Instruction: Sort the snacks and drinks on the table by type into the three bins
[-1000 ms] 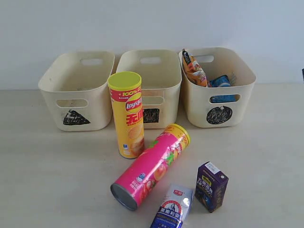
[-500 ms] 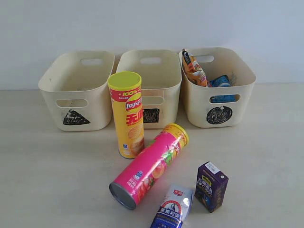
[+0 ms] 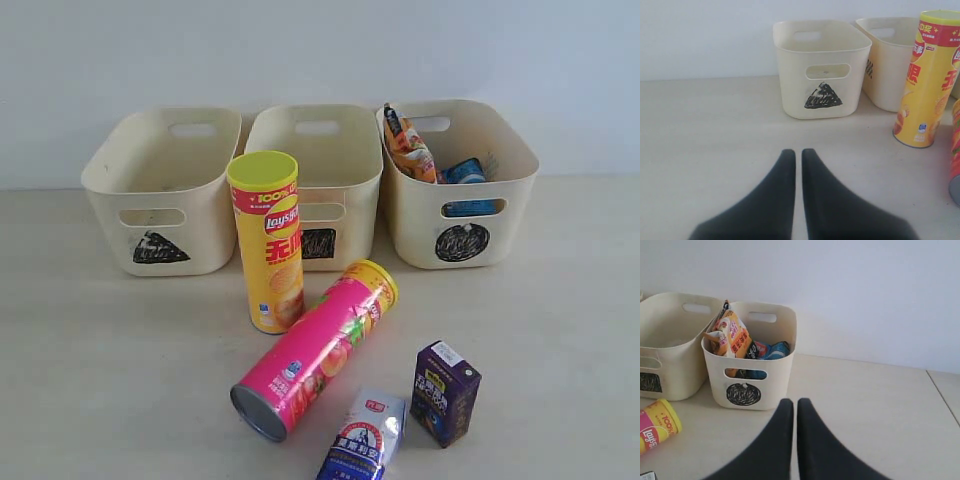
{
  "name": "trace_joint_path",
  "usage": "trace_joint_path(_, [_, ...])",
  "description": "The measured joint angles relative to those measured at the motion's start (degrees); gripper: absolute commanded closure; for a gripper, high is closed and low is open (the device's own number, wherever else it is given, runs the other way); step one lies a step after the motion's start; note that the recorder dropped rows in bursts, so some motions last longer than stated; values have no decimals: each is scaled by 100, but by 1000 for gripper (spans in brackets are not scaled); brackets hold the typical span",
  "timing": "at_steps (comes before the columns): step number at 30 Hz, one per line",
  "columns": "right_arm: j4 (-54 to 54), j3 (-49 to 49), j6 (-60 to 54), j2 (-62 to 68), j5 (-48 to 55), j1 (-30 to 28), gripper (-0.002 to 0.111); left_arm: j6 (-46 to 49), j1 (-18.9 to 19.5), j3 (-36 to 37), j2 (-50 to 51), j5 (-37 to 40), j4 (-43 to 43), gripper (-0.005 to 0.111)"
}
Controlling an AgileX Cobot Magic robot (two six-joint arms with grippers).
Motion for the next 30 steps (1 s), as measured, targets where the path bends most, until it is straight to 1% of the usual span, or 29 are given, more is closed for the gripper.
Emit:
trace_joint_path(4, [0,802,-12,-675,-260,0,108,0,0,0,0,0,0,103])
trace_joint_path(7, [11,1207,-12,-1252,-270,0,108,0,0,0,0,0,0,103])
trace_joint_path(13, [34,1548,-12,-2136,99,0,108,0,0,0,0,0,0,103])
trace_joint_path(19, [34,1572,17,-2322,189,0,108,0,0,0,0,0,0,103])
trace_joint_path(26, [-395,1921,766,-2346,22,0,108,0,0,0,0,0,0,103])
trace_joint_path(30, [-506,2174,934,-2346,-139,0,108,0,0,0,0,0,0,103])
